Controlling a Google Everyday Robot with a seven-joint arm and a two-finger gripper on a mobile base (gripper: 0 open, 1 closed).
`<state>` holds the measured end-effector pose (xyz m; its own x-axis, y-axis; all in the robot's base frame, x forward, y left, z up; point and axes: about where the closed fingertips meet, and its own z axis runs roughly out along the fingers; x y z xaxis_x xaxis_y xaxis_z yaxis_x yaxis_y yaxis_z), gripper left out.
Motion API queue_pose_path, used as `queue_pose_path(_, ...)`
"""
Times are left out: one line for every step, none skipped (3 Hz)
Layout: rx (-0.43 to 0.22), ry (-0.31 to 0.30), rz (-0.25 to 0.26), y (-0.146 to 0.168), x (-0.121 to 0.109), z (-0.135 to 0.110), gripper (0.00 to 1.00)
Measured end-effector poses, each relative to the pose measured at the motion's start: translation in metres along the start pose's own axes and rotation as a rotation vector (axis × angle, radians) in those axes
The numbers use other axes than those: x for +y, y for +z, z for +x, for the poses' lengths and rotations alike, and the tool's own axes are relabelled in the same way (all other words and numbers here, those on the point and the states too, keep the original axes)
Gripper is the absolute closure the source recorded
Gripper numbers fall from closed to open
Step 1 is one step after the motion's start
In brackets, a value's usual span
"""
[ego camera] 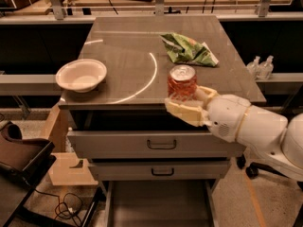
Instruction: Place coke can into bottom drawer
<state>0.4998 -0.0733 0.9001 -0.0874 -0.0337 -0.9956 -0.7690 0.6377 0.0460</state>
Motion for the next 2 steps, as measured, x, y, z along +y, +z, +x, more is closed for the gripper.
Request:
queue_pose_path(0.039,0.035,-0.041,-0.046,0.013,0.053,1.0)
queue_pose_path(0.112,0.094,-0.09,-0.064,0.018,0.108,1.0)
